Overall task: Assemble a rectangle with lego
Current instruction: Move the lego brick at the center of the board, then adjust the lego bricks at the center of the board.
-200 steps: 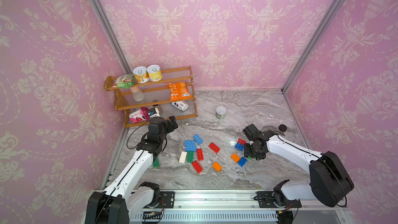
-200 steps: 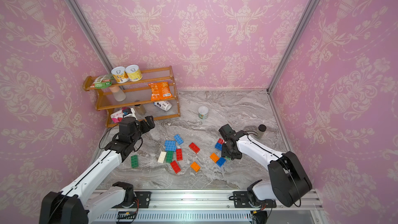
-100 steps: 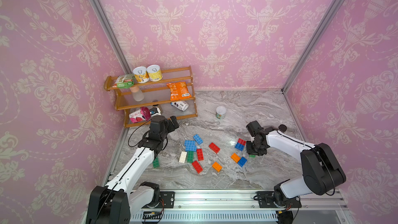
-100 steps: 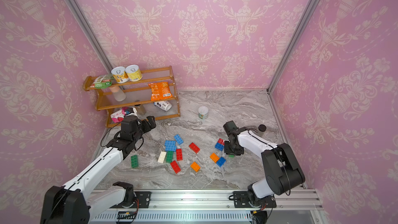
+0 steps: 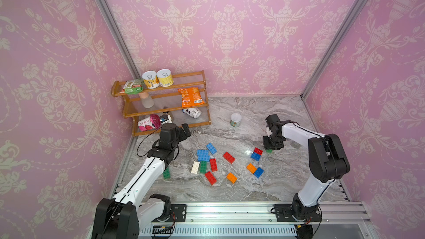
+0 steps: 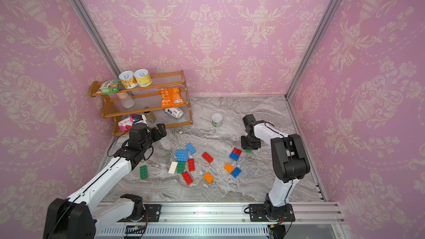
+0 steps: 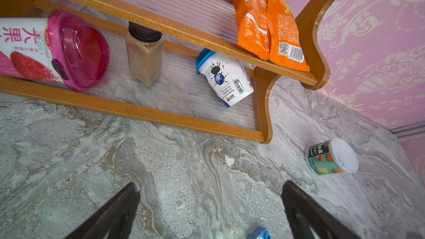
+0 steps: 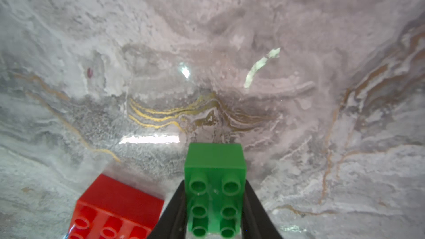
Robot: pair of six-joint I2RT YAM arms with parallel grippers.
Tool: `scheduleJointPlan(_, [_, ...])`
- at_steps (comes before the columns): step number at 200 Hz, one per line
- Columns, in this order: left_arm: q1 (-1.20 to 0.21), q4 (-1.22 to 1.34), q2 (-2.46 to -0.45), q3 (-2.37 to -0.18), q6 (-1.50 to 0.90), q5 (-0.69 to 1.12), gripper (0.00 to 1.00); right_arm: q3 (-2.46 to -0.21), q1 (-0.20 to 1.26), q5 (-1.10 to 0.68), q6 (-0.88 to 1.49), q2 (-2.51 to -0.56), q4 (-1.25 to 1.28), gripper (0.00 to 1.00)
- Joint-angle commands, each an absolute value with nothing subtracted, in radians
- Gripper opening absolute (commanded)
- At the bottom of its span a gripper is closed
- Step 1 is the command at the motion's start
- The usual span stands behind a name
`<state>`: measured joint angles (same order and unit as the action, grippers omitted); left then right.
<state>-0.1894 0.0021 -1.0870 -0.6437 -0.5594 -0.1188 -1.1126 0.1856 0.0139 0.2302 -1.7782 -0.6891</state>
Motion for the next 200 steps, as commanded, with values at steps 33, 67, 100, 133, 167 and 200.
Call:
scheduleJointPlan(33, [-0.194,-0.015,-1.065,-0.662,-0.550,-0.152,0.99,-1.126,0.186,0.006,0.196,-1.779,-0.722,0.52])
scheduleJointPlan(67, [-0.194,-0.021,-1.059,-0.665,-0.554,-0.146,0.99,-1.141,0.186,0.033,0.211,-1.709,-0.760,0.60])
scheduleJointPlan(100, [-0.193,-0.027,-1.036,-0.660,-0.560,-0.142,0.99,-1.138,0.206,0.069,0.243,-1.633,-0.794,0.57])
scheduleJointPlan(133, [-0.193,-0.028,-1.018,-0.660,-0.561,-0.137,0.99,-1.144,0.286,0.069,0.265,-1.597,-0.798,0.50])
scheduleJointPlan(167, [-0.194,-0.021,-1.020,-0.660,-0.570,-0.120,0.99,-1.167,0.338,0.019,0.281,-1.667,-0.766,0.39])
scheduleJointPlan(200, [-0.194,-0.019,-1.016,-0.659,-0.572,-0.105,0.99,-1.237,0.351,0.002,0.287,-1.762,-0.749,0.31])
